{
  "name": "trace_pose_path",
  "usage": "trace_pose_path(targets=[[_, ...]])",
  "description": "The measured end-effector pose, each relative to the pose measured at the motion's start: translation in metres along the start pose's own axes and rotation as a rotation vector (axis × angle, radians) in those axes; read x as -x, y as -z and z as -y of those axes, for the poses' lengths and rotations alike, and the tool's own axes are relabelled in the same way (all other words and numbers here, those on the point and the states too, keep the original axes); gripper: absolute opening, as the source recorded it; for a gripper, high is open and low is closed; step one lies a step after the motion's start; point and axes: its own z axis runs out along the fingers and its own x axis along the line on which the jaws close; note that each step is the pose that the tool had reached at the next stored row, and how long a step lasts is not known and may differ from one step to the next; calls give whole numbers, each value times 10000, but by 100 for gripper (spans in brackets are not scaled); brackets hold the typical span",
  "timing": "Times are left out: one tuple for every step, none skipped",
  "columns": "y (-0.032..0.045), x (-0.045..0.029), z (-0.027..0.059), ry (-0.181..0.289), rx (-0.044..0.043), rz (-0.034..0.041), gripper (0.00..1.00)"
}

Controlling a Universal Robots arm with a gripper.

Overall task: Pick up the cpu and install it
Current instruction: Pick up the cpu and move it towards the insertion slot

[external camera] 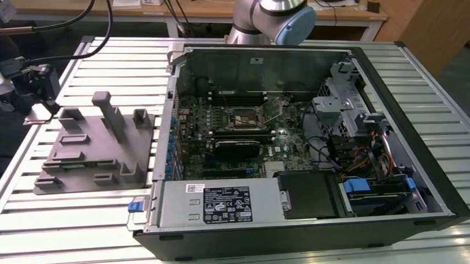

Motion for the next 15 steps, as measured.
trace_pose_path(targets=[[0, 0, 0, 0, 15, 0, 53], [0, 0, 0, 0, 23, 1, 53], [0, 0, 0, -1, 24, 2, 53], [5, 0, 0, -1, 23, 1, 53], [15, 0, -1, -1, 22, -2, 53], [28, 0, -1, 0, 23, -1, 53], [47, 1, -2, -1, 23, 0, 53], [69, 1, -4, 0, 24, 1, 53], [95, 2, -5, 0, 25, 2, 53], [123, 3, -7, 0, 25, 2, 53], [156, 3, -9, 0, 23, 0, 53], [188, 4, -11, 0, 24, 0, 53], [216, 5, -12, 0, 24, 0, 53], [240, 5, -13, 0, 24, 0, 53], [264, 6, -15, 0, 24, 1, 53]])
